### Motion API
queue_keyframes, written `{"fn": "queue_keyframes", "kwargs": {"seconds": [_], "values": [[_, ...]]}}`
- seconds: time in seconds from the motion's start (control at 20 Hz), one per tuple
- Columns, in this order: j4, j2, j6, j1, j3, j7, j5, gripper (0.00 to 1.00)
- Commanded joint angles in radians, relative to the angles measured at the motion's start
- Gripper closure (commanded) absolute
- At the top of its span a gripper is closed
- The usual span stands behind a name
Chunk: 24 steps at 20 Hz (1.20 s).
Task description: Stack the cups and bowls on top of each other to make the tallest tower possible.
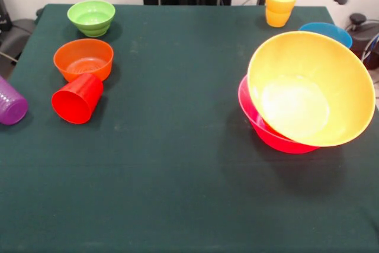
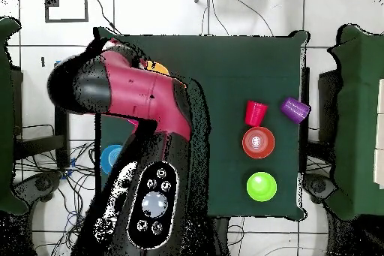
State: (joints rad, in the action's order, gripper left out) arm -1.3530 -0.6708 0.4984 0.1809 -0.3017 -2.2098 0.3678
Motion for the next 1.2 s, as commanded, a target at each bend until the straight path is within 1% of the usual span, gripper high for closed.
{"fn": "queue_keyframes", "kwargs": {"seconds": [0.05,0.25,0.4,0.7,0.85,1.05,1.2], "values": [[-0.119,-0.019,0.116,-0.135,0.161,0.137,-0.078,0.0],[-0.15,-0.04,0.102,-0.207,0.211,0.198,-0.106,0.0],[-0.162,-0.049,0.099,-0.264,0.25,0.238,-0.139,0.0],[-0.166,-0.064,0.125,-0.381,0.345,0.306,-0.196,0.0],[-0.16,-0.07,0.147,-0.42,0.376,0.323,-0.219,0.0],[-0.147,-0.058,0.169,-0.491,0.433,0.357,-0.265,0.0],[-0.156,-0.036,0.138,-0.538,0.474,0.378,-0.303,0.0]]}}
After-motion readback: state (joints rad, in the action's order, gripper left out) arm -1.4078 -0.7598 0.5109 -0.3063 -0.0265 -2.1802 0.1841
